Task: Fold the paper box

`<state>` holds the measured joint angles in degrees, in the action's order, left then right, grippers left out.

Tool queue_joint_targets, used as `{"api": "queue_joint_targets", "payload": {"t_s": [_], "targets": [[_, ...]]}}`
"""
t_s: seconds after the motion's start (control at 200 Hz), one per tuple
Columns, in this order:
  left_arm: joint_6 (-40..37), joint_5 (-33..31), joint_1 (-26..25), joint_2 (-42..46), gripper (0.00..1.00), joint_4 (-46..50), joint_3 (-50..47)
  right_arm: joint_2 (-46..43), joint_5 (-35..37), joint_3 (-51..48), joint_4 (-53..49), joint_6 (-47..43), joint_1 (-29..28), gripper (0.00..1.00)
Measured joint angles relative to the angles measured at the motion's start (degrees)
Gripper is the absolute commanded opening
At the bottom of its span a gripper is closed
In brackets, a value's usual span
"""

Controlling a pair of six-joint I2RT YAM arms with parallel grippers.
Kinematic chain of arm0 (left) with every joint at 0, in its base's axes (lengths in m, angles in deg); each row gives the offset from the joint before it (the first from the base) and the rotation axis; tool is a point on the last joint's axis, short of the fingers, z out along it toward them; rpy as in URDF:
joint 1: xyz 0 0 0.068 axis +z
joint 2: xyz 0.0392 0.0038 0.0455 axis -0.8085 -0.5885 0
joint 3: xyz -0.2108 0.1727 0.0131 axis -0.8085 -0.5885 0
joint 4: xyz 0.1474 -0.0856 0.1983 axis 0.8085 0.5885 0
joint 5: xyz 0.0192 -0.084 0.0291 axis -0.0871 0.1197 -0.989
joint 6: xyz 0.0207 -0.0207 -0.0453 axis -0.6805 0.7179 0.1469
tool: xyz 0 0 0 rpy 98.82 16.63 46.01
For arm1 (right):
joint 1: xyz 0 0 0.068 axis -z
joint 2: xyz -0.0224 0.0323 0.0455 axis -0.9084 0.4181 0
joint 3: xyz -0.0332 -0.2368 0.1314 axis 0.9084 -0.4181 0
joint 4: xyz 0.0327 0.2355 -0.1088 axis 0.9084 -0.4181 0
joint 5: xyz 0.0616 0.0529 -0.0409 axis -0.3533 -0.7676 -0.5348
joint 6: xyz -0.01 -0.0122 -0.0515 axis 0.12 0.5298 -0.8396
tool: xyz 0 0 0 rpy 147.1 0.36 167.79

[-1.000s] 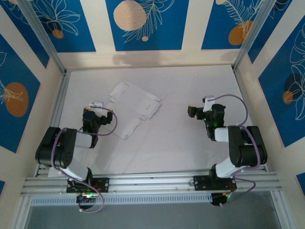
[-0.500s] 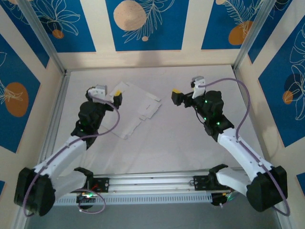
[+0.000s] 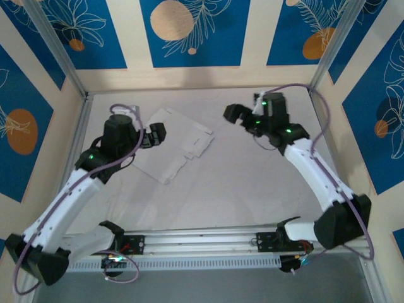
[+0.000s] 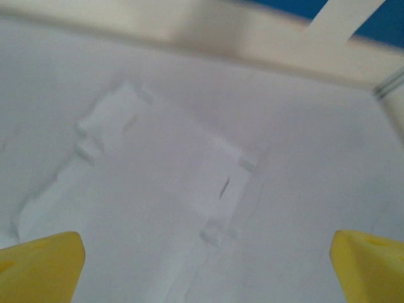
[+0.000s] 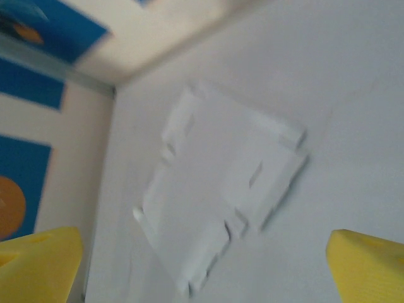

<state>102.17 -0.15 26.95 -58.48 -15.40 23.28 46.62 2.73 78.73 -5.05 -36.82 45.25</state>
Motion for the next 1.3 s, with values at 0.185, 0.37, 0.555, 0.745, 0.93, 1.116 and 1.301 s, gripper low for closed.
{"api": "queue_joint_targets", "payload": {"t_s": [0.185,0.37,0.555,0.745,0.93,1.116,1.301], "targets": [[-0.2,5.4,0.0,-2.8,1.00,8.1,-1.5,6.3,-3.5,0.2,-0.5,5.0,-5.0,1.00],[-1.8,7.3,0.0,3.5,1.00,7.6,-5.7,11.4,-5.0,0.2,5.5,10.9,-6.6,0.91],[-3.3,6.1,0.0,7.5,1.00,5.7,-8.7,20.3,-5.4,-0.4,9.8,15.8,-7.3,0.85],[-3.7,5.5,0.0,10.1,1.00,5.0,-10.8,27.0,-7.0,-0.5,12.4,17.3,-6.0,0.65],[-3.7,5.5,0.0,10.3,1.00,4.2,-11.2,35.1,-8.5,2.3,12.3,16.5,-4.7,0.60],[-3.7,5.6,0.0,10.3,1.00,4.0,-11.3,36.4,-8.3,2.5,11.6,16.0,-4.6,0.56],[-3.7,5.6,0.0,10.3,1.00,3.9,-11.3,37.9,-8.2,4.9,10.7,14.6,-4.6,0.46]]}}
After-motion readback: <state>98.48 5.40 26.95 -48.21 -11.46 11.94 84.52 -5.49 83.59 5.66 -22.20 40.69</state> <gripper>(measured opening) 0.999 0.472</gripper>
